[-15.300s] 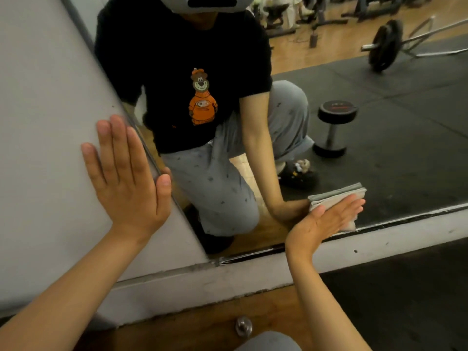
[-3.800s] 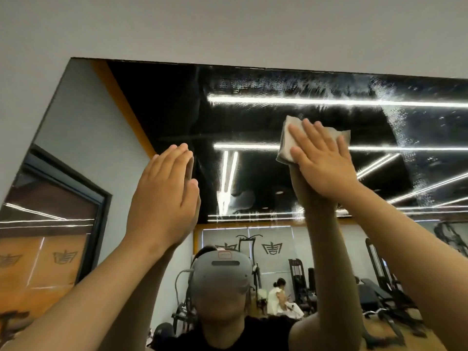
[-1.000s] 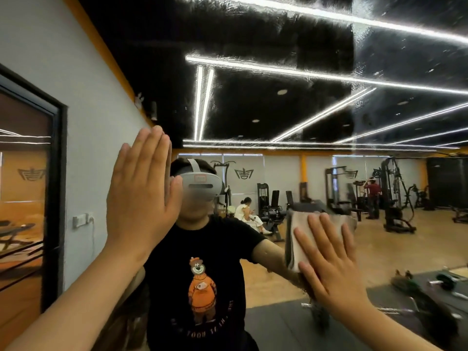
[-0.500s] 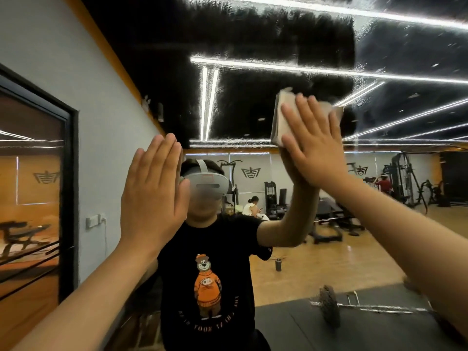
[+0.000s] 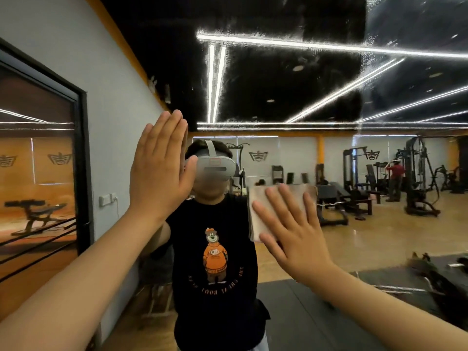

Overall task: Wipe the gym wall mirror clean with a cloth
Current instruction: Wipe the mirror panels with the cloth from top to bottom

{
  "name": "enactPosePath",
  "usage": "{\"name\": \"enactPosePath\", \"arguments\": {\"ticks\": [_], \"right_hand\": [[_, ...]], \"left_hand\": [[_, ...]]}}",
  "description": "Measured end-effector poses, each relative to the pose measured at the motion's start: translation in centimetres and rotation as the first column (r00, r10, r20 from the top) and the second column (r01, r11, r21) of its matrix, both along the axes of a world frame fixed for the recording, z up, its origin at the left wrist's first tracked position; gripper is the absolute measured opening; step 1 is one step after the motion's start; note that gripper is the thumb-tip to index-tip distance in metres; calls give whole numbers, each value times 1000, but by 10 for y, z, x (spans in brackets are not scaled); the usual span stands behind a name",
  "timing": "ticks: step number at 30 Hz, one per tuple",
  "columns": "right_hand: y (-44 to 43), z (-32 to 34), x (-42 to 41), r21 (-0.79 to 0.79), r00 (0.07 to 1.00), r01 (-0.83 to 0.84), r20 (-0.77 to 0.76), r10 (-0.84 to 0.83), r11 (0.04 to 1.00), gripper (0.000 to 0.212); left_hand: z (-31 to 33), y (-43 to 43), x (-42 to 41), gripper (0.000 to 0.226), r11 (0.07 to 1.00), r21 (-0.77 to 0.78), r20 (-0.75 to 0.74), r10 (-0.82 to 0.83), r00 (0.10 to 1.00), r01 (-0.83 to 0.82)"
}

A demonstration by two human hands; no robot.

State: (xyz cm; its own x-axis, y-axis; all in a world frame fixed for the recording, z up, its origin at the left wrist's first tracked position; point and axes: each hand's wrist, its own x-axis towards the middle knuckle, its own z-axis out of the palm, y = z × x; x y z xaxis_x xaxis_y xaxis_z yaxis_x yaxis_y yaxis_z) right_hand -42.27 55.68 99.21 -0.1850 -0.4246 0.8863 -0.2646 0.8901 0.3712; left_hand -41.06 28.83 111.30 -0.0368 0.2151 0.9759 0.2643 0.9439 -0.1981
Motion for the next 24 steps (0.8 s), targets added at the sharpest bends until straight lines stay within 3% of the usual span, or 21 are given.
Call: {"name": "enactPosePath", "arguments": {"ticks": [5,10,18,21,24], "right_hand": [[3,-6,6,66,999,23,41,-26,998,58],[1,59,4,209,998,65,-15,-63,976,62],[-50,196,-6,-37,997,52,-51,-53,998,62],[-69,191,-7,-153,999,-4,-42,-2,988,59],[-84,144,-7,-114,995,-31,-102,19,993,58]], "left_hand": [[1,0,1,61,999,-5,13,44,999,-44],[1,0,-1,61,999,-3,-7,39,999,-39],[2,-8,9,59,994,-55,-3,93,996,-94],[-27,-26,21,60,1000,22,21,20,1000,-20],[-65,-35,20,63,998,61,69,16,998,-20]]}}
